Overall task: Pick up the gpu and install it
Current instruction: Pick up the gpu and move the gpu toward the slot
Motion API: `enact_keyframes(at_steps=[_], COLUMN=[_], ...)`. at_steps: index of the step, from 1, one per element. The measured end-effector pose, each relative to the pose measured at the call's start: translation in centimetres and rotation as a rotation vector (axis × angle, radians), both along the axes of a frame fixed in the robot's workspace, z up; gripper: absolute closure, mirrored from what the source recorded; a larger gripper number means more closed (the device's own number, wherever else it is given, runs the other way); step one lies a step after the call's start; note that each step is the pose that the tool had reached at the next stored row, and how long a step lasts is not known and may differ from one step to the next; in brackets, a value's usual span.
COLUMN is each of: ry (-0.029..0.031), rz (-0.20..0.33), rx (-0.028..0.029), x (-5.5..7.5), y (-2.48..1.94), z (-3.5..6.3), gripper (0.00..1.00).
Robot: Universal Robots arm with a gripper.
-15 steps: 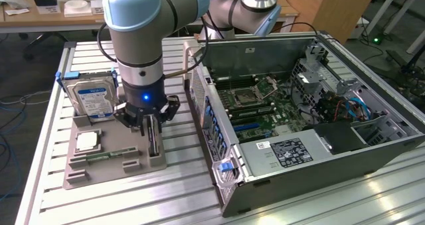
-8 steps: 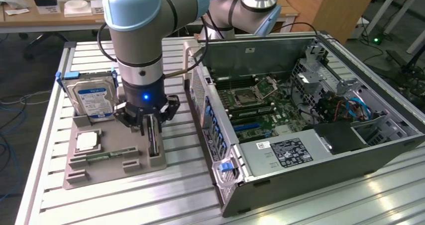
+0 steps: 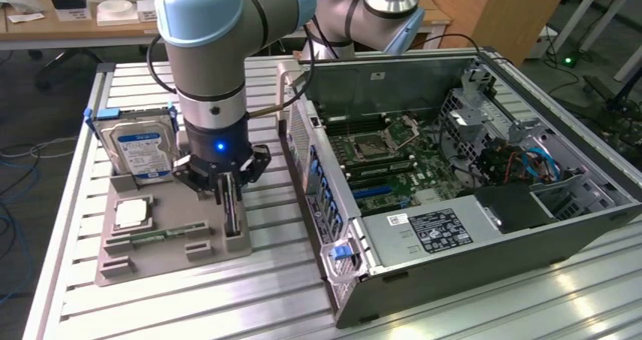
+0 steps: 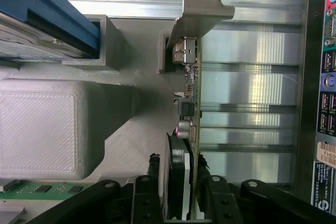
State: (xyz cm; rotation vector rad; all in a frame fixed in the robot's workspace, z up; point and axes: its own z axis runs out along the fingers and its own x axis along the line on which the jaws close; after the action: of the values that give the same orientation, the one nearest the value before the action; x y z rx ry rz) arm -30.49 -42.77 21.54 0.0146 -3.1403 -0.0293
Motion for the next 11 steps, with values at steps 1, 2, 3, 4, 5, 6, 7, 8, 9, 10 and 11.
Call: enact_keyframes(at_steps=[1, 2, 3, 4, 5, 6, 7, 8, 9, 10, 11], ry=[0.0, 0.0, 0.0, 0.0, 0.0, -0.0001, 0.0, 0.0, 0.0, 0.0, 0.0], rz=[0.0, 0.0, 0.0, 0.0, 0.0, 0.0, 0.0, 0.0, 0.0, 0.0, 0.0], rx=[0.0, 0.0, 0.0, 0.0, 0.0, 0.0, 0.0, 0.0001, 0.0, 0.0, 0.0], x=[0.0, 0.0, 0.0, 0.0, 0.0, 0.0, 0.0, 0.0, 0.0, 0.0, 0.0], y=[0.0, 0.0, 0.0, 0.0, 0.0, 0.0, 0.0, 0.0, 0.0, 0.0, 0.0], z=[0.0, 0.0, 0.0, 0.0, 0.0, 0.0, 0.0, 0.0, 0.0, 0.0, 0.0], gripper=[0.62, 0.62, 0.62, 0.62, 0.64, 0.7, 0.7, 0.7, 0.72, 0.72, 0.72])
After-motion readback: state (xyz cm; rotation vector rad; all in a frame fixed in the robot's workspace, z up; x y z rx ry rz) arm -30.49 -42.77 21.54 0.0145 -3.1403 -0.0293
